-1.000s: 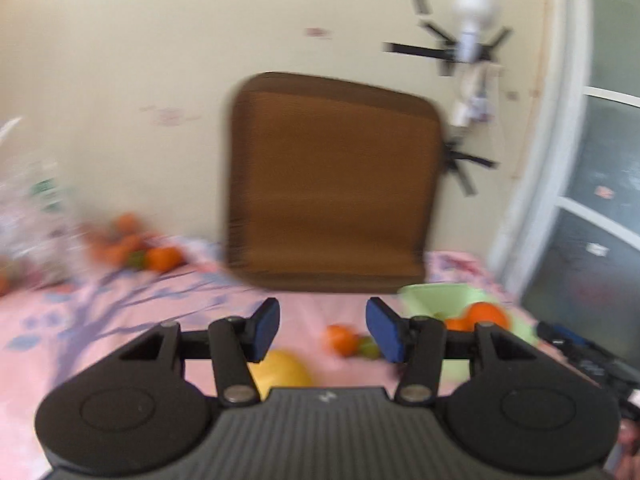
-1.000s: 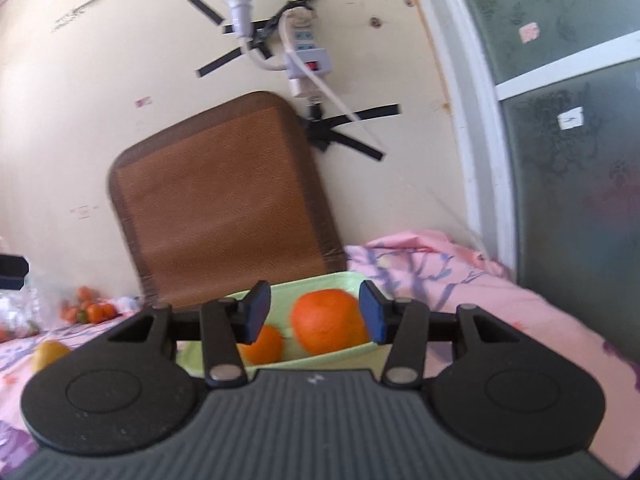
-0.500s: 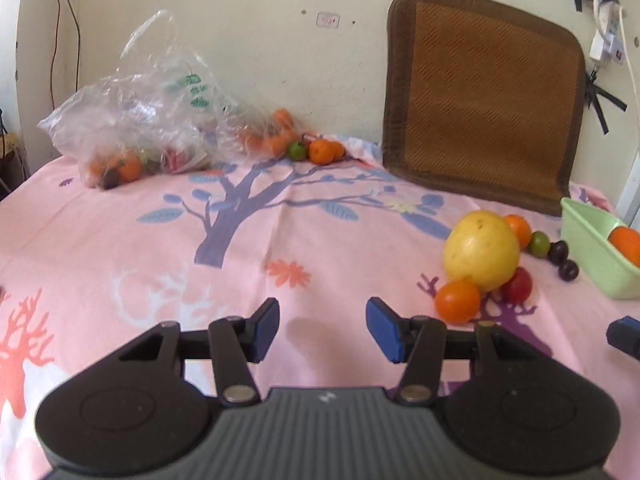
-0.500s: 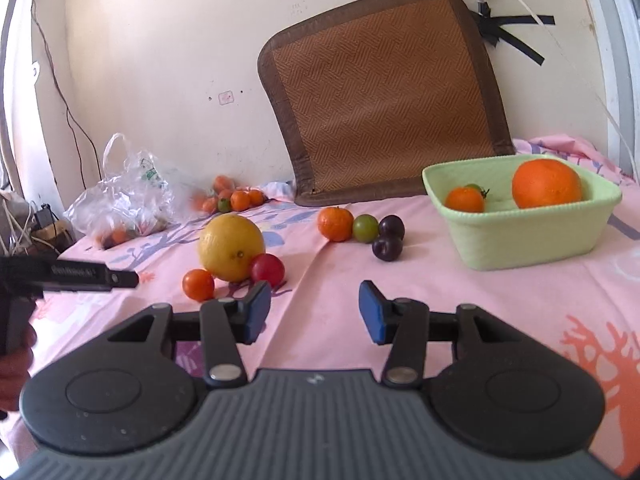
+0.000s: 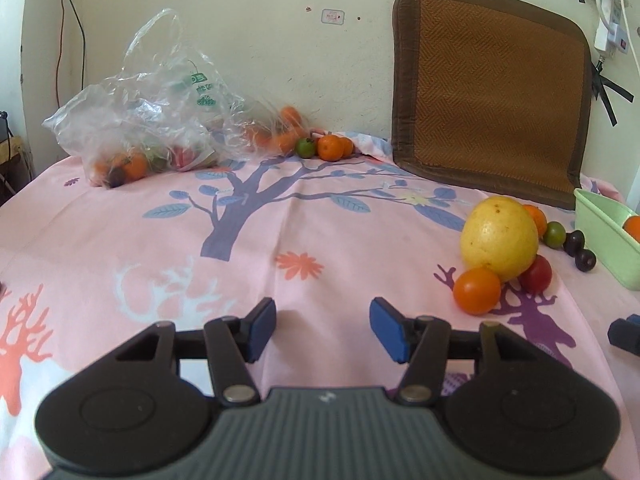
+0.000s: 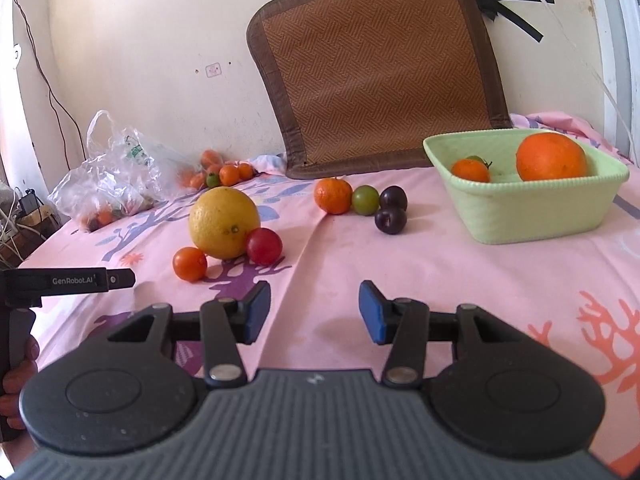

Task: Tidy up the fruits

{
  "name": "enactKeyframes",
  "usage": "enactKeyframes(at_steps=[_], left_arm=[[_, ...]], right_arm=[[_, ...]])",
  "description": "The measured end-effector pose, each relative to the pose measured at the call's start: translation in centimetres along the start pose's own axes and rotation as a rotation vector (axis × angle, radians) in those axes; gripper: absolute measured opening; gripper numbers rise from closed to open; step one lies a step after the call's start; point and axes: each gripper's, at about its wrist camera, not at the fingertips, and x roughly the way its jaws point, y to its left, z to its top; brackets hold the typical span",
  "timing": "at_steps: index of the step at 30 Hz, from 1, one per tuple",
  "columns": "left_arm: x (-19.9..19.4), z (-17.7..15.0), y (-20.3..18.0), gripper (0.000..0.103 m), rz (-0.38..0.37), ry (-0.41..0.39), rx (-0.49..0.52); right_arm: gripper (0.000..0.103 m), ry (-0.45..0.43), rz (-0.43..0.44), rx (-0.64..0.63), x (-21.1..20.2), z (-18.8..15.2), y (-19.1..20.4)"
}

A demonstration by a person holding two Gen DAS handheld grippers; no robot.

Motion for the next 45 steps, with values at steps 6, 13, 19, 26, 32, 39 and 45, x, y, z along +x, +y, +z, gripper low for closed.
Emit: enactKeyframes(at_steps=[6,13,19,26,32,39,45], left_arm=[[-0.1,-0.1,0.0,0.055,-0.004,-0.001,-0.004],[-0.2,0.0,1.0,0.055,-0.049,-0.012,-0.059],[-0.2,0.0,2.0,0.055,-0.085,-0.022,-0.117],[-0.2,0.0,2.4,0.055,-0.102,-0.029,-0.139],[-0.2,0.0,1.9,0.055,-0.084,-0.027,-0.117],[-0.1,0.0,1.9,0.055,-0.079,-0.024,-0.108],[0.0,0.0,1.3,0.055,-0.052,-0.017,-0.077]], right_arm=[[0.052,0.001,0.000,-0.002,0.0,0.0,0.1],[0.052,0.004,0.030,-0.023,0.5,0.9,0.6],[0.075,-0.042,0.144,-0.144,2.5,3.8,3.7],[0.075,0.047,0.177,-0.141,7.9,5.8,5.5],[0.067,0.134,0.147,-0.151,11.1,5.3,6.0],[0.066,-0.004,0.148,-0.092,7.2,6.7,5.5],[0.066,0.002,0.122,-0.267,2.0,6.9,3.2]])
